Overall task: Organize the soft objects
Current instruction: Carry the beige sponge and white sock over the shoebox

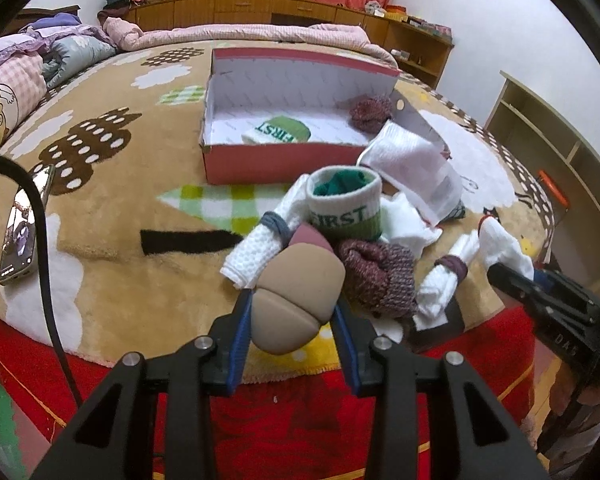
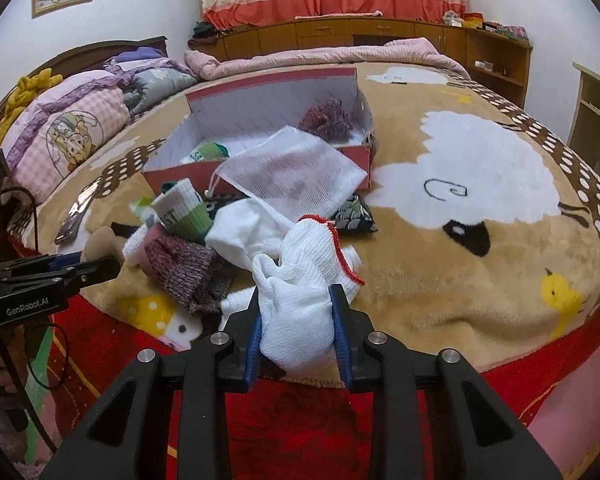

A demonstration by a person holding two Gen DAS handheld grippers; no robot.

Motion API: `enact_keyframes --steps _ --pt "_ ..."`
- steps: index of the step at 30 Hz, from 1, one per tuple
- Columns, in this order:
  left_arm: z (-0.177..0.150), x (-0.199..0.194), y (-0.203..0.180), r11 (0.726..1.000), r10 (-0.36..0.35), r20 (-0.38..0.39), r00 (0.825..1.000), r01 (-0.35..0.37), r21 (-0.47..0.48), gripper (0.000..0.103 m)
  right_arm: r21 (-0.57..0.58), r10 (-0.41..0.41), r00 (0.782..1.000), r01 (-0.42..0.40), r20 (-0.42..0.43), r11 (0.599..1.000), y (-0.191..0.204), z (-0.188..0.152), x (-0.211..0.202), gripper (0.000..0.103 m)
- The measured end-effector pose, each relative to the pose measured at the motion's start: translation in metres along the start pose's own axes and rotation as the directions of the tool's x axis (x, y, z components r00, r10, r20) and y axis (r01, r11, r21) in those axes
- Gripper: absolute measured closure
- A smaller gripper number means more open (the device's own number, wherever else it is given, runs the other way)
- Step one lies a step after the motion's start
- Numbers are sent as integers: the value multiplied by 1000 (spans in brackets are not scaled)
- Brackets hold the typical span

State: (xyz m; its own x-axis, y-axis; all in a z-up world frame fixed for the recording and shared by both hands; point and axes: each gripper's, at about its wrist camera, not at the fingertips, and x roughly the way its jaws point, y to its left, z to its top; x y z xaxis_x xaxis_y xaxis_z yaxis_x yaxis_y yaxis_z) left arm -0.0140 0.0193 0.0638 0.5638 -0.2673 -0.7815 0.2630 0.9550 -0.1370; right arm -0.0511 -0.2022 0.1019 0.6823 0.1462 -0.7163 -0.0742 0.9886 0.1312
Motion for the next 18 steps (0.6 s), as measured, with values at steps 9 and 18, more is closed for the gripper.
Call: enact_keyframes --steps 9,18 --pt "12 -16 -1 1000 2 46 999 -2 -4 63 -17 13 999 -12 30 1000 3 8 -8 73" --pt "34 -23 -2 1000 17 88 996 -17 2 63 -38 37 998 -35 52 999 4 25 -10 73"
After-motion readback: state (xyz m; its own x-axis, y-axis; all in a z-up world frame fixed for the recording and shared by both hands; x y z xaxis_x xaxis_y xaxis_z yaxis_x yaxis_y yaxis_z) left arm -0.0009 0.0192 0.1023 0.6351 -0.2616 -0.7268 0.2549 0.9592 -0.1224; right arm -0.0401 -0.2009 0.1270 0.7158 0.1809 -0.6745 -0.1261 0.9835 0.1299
